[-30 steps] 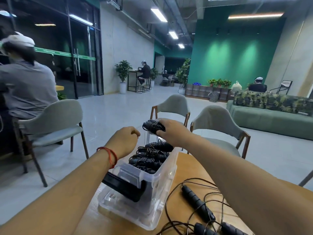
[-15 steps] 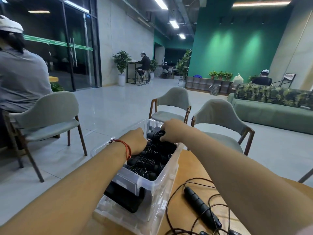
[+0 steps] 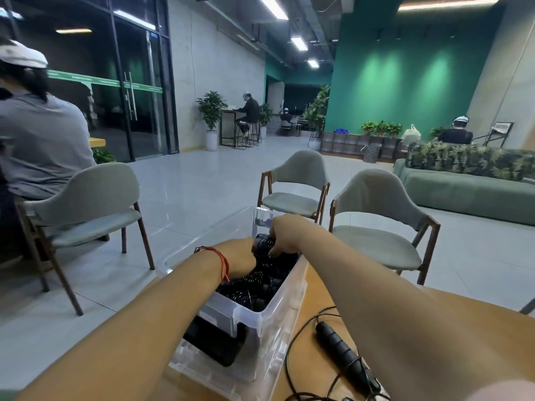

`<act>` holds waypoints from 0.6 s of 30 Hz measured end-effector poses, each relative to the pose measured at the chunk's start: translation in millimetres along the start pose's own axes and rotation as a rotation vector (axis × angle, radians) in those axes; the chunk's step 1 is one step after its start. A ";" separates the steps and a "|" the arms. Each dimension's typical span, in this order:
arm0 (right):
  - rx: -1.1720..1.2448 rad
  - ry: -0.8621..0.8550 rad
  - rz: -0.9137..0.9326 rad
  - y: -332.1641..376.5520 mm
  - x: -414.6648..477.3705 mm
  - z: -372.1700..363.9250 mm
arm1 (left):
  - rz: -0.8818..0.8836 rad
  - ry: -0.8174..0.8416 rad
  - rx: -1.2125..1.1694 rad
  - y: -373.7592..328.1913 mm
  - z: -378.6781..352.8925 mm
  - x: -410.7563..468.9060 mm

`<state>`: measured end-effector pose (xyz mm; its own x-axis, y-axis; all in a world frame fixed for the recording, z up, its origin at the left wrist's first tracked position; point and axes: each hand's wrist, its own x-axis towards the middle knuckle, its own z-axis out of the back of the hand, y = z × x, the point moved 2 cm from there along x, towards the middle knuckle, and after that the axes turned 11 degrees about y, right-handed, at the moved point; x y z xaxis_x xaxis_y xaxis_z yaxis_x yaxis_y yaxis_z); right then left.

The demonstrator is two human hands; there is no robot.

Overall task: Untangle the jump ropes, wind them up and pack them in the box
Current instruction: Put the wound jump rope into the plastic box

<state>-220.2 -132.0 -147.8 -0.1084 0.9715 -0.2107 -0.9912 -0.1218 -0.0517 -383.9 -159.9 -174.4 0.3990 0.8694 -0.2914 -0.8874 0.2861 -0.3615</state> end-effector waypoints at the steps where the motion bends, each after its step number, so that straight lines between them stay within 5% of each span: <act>1: -0.007 0.003 0.005 -1.8 -3.1 2.1 | -0.006 -0.001 0.000 -0.7 -0.2 -0.7; 13: -0.233 -0.199 0.021 -15.9 -23.7 11.5 | -0.131 -0.174 -0.079 -10.9 8.5 -3.0; 18: 0.121 -0.071 0.057 -16.9 -13.5 2.9 | -0.133 -0.165 -0.064 -8.1 7.3 0.3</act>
<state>-202.3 -142.5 -141.2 -0.1653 0.9762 -0.1401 -0.9848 -0.1557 0.0769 -378.4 -159.0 -165.1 0.4640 0.8812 -0.0902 -0.8109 0.3815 -0.4438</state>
